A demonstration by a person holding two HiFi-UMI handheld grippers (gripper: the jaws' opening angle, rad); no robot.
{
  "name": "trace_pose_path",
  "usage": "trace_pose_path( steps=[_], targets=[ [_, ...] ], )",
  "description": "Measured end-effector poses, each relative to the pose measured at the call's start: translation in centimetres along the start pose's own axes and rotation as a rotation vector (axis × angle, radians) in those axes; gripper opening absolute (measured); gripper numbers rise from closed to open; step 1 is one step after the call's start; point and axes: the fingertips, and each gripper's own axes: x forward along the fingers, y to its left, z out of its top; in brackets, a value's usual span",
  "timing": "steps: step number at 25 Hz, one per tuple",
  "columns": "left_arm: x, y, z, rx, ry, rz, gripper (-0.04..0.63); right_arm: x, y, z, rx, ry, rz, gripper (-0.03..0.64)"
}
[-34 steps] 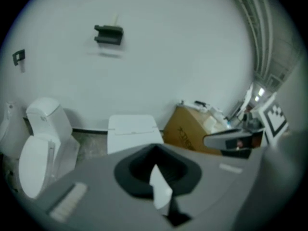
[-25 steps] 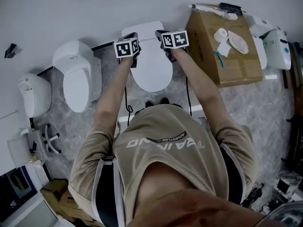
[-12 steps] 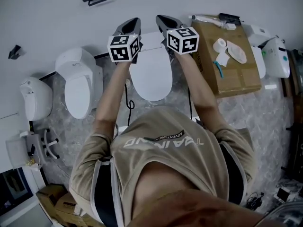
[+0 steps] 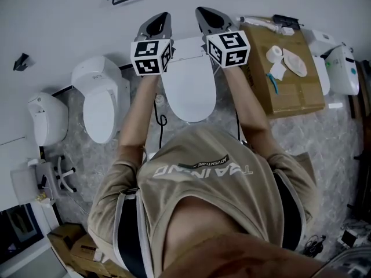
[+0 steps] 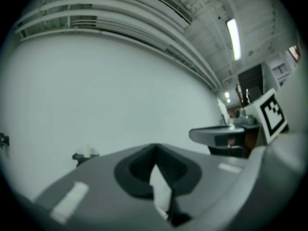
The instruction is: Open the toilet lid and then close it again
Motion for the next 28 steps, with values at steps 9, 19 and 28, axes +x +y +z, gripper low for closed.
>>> trace_pose_path(
  steps=[9, 19, 28],
  targets=[
    [1.7, 2.4, 0.3, 0.002, -0.021, 0.023, 0.003, 1.7, -1.4, -0.4, 0.012, 0.018, -0.008, 0.011],
    [2.8, 3.1, -0.5, -0.010, -0.009, -0.011, 0.003, 3.5, -0.9, -1.6, 0.018, 0.041, 0.010, 0.011],
    [2.2, 4.0, -2.9, -0.031, 0.038, -0.016, 0.003, 3.9, 0.5, -3.4, 0.034, 0.070, 0.027, 0.011]
  ],
)
